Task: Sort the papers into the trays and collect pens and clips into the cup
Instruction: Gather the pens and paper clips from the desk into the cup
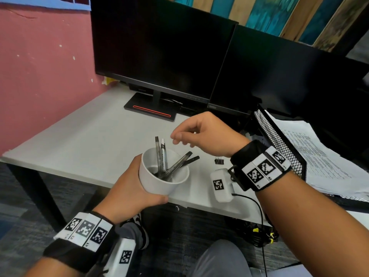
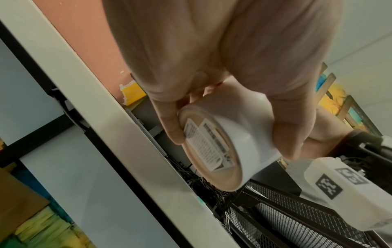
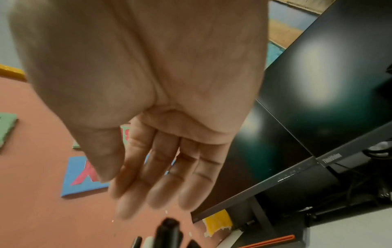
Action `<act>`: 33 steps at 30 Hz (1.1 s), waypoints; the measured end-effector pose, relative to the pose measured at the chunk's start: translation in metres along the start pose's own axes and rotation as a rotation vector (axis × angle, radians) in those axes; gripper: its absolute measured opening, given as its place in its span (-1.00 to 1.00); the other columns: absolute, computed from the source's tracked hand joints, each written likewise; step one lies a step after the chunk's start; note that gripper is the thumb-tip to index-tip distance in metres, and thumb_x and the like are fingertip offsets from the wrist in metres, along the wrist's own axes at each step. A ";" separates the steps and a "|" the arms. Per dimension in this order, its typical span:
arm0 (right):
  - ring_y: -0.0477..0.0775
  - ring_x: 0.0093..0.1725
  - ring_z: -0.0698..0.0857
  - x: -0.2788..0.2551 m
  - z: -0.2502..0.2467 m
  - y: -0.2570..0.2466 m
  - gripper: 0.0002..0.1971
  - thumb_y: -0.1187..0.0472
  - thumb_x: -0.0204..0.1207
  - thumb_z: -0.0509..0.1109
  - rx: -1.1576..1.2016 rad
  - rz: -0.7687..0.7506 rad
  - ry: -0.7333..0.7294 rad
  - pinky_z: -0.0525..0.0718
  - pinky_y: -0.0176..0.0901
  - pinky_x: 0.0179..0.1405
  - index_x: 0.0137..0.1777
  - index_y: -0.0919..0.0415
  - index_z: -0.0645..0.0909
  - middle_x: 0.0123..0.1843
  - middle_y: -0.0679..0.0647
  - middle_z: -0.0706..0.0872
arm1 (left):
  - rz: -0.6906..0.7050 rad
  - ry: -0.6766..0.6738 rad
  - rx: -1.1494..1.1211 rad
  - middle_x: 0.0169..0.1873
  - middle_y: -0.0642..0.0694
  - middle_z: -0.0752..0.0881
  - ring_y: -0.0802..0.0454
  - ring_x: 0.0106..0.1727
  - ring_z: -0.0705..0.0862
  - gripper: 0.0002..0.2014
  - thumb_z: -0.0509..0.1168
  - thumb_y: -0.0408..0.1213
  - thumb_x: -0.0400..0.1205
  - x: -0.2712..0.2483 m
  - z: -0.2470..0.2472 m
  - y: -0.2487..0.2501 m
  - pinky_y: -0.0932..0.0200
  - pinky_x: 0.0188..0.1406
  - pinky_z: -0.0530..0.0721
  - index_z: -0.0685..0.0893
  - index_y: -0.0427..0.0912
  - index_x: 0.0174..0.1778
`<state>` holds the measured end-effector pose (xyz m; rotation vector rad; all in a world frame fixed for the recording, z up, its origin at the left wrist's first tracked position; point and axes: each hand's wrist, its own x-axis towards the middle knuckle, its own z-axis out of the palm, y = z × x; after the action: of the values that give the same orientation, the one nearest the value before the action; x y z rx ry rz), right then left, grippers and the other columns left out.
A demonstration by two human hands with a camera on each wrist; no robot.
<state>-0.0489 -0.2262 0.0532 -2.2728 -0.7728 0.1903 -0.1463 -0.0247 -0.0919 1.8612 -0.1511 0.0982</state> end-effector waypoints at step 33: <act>-0.16 -0.51 0.68 -0.002 -0.020 0.032 -0.90 0.34 0.65 0.53 0.033 0.179 0.155 0.77 -0.06 -0.31 -0.08 0.20 0.84 -0.42 -0.16 0.80 | -0.007 -0.009 0.029 0.29 0.38 0.70 0.34 0.30 0.71 0.00 0.76 0.03 0.08 -0.002 -0.005 -0.004 0.19 0.24 0.68 0.45 0.31 0.46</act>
<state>-0.0285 -0.2570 0.0466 -2.2936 -0.4836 0.1069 -0.1474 -0.0184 -0.0947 1.8910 -0.1503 0.0880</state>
